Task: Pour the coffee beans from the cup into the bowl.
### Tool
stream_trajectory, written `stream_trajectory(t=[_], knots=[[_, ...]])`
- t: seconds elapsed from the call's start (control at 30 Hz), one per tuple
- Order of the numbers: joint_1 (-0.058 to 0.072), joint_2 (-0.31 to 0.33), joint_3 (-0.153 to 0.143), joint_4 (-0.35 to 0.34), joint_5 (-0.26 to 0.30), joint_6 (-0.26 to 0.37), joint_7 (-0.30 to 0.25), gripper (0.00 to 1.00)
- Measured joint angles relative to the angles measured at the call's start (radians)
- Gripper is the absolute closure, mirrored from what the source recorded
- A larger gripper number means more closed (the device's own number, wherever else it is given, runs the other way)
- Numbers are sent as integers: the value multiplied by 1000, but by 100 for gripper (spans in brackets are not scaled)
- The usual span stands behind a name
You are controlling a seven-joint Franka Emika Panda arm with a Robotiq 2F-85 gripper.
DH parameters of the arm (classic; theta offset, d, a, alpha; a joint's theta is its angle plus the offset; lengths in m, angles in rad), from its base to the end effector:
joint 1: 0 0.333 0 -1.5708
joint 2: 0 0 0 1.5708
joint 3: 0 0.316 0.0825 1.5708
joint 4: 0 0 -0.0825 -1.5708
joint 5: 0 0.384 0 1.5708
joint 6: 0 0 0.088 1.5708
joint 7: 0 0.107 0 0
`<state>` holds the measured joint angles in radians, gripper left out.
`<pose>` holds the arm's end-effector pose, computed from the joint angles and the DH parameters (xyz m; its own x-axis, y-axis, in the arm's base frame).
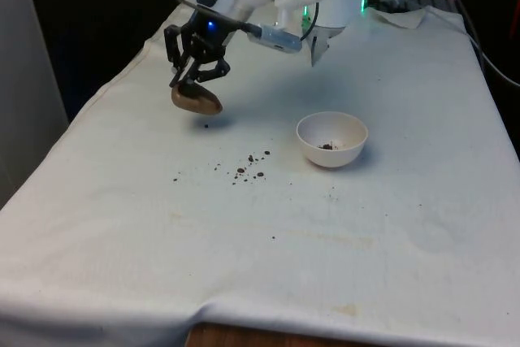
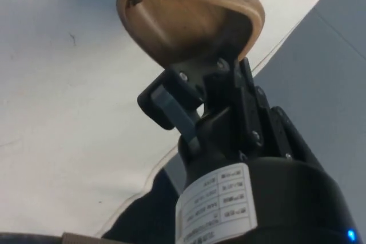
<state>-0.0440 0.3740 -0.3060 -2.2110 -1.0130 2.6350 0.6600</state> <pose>0.5233 -0.1707 0.2130 0.9907 -0.0462 0.1279 -0.1099 -0.8261 0.5527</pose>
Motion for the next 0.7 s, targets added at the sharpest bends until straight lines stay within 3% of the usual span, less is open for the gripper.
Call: stream_trajectory(t=[0.7], knots=[[0, 9, -6, 2, 291, -8, -291, 100]])
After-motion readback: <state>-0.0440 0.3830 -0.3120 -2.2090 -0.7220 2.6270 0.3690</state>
